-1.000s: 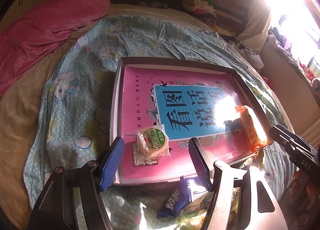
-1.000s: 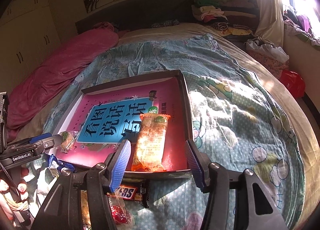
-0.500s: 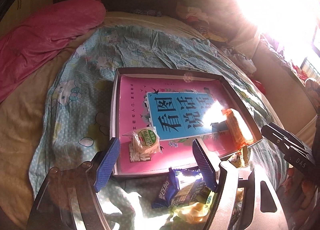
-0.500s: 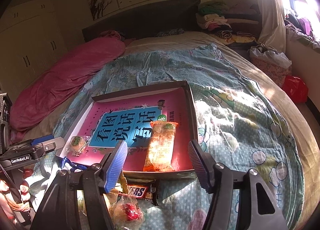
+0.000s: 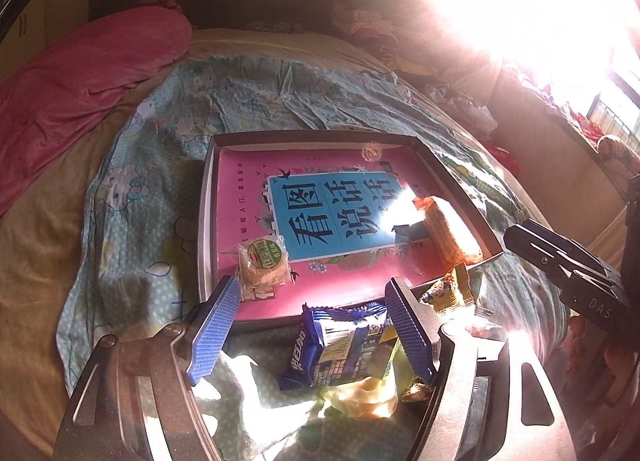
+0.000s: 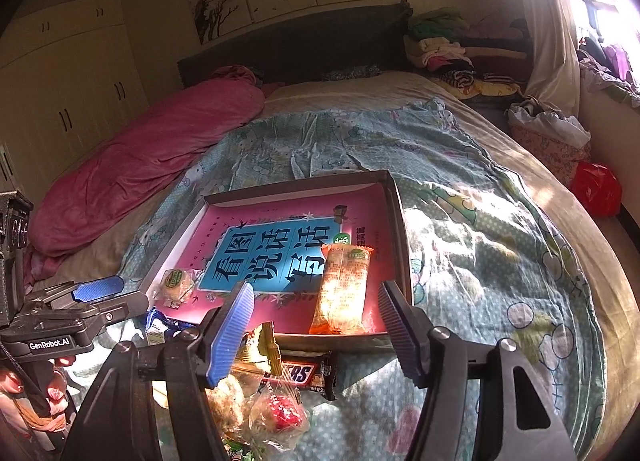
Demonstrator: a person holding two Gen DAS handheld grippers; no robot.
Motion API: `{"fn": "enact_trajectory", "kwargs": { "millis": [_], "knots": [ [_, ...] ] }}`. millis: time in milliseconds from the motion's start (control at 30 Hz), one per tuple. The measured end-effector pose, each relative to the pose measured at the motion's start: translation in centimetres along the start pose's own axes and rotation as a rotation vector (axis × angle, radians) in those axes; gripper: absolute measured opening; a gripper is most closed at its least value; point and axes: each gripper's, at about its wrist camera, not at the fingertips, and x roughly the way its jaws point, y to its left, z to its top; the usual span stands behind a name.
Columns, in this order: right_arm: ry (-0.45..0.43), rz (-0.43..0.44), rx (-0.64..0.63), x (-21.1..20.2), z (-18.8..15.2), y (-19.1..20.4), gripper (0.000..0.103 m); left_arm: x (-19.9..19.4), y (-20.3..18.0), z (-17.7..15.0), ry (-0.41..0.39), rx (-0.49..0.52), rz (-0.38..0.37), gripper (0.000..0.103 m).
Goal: Organize snacks
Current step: 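Withdraw both grippers from the box back toward the remaining snacks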
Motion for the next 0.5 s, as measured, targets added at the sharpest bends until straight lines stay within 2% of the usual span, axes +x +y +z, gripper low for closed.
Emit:
{"fn": "enact_trajectory", "kwargs": {
  "millis": [200, 500],
  "knots": [
    [-0.001, 0.008, -0.004, -0.5, -0.3, 0.4, 0.067, -0.4, -0.8, -0.3, -0.002, 0.031, -0.008, 0.076],
    [-0.017, 0.014, -0.021, -1.3, -0.7, 0.9, 0.073, -0.9, -1.4, -0.9, 0.003, 0.025, -0.018, 0.079]
  ]
}}
